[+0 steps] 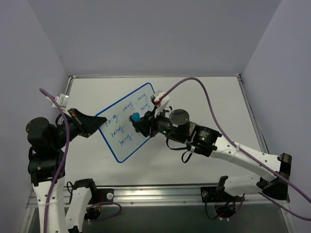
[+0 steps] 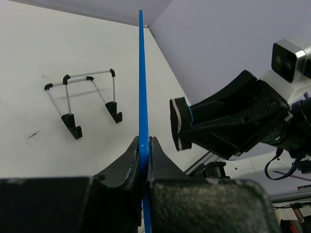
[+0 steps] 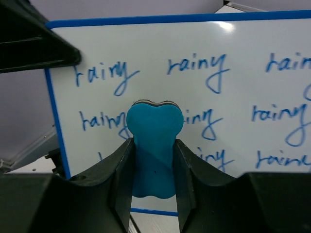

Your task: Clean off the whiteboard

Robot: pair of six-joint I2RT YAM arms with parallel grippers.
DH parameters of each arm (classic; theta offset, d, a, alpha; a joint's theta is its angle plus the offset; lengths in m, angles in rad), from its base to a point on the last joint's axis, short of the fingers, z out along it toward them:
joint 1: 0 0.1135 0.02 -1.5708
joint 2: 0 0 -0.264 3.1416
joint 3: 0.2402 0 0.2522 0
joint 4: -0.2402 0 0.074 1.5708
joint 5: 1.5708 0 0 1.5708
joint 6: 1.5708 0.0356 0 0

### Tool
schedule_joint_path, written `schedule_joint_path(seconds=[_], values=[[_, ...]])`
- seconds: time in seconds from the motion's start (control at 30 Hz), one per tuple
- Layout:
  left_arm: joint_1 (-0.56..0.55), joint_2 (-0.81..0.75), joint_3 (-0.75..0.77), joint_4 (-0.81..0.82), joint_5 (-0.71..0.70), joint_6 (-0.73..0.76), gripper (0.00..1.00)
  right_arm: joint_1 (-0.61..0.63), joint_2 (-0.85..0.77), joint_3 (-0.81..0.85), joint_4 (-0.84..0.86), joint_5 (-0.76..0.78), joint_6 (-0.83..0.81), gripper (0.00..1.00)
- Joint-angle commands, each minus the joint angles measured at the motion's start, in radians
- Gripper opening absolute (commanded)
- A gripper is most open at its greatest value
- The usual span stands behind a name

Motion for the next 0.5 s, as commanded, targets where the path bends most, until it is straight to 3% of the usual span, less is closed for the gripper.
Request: schedule_joint_path(seconds=[0.0,0.23,0.47], values=[[-0.004,-0.020,-0.001,0.149,0.036,-0.061,0.02,0.081,0.018,0.022,0.120,0.121,-0.018,0.11],[-0.005,-0.037,-0.021,0.142,0.024,-0.061,0.02,0.246,0.142,0.172,0.018,0.365,-0.044,0.11],[-0.005,-0.050,-0.013,0.125,0.019,-0.023,0.02,0.294,0.237,0.267,-0.056,0.382,-0.047,0.11]])
